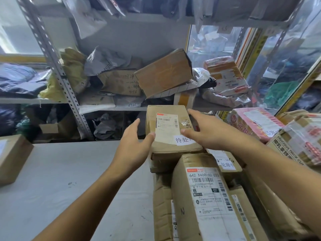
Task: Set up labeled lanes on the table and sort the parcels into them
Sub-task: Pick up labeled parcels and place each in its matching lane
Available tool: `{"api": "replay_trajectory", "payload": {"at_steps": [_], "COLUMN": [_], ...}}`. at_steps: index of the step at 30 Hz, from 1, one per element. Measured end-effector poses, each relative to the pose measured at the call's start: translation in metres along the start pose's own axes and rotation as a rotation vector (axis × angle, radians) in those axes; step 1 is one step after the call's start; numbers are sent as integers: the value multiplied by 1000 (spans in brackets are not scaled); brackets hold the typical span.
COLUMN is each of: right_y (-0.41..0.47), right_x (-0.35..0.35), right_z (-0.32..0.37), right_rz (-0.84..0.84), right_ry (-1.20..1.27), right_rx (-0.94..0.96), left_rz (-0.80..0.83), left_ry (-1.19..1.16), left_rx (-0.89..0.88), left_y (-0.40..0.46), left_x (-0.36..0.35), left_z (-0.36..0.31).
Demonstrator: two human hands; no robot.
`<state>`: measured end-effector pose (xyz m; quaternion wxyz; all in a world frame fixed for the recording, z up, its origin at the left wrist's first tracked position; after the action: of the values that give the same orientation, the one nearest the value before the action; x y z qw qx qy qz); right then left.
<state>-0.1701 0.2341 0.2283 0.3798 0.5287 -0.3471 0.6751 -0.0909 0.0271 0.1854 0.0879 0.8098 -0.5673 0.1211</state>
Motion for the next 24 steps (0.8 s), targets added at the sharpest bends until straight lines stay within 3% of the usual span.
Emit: {"api": "replay_trajectory", "payload": {"at_steps": [9,24], "right_y": [-4,89], "right_x": [29,-62], "right_z": [148,403], "right_rz": [-60,50], "right_ry": [-200,-171], "right_rx": [176,441], "left_rz": [-76,-336], "left_ry": [26,94], "left_rx": [-189,-35], "left_y": [2,9], "left_x": [109,359], "left_z": [16,121]}}
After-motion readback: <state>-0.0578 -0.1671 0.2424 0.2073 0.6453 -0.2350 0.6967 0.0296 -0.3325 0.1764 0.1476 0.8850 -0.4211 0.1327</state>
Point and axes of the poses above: each hand's wrist, its own y-axis towards the middle knuckle, its own x-axis out of the back of the hand, z = x × y, the point moved 5 cm from there along y, towards the middle knuckle, and after that the axes turned 13 degrees about -y, right-handed, at the moved point
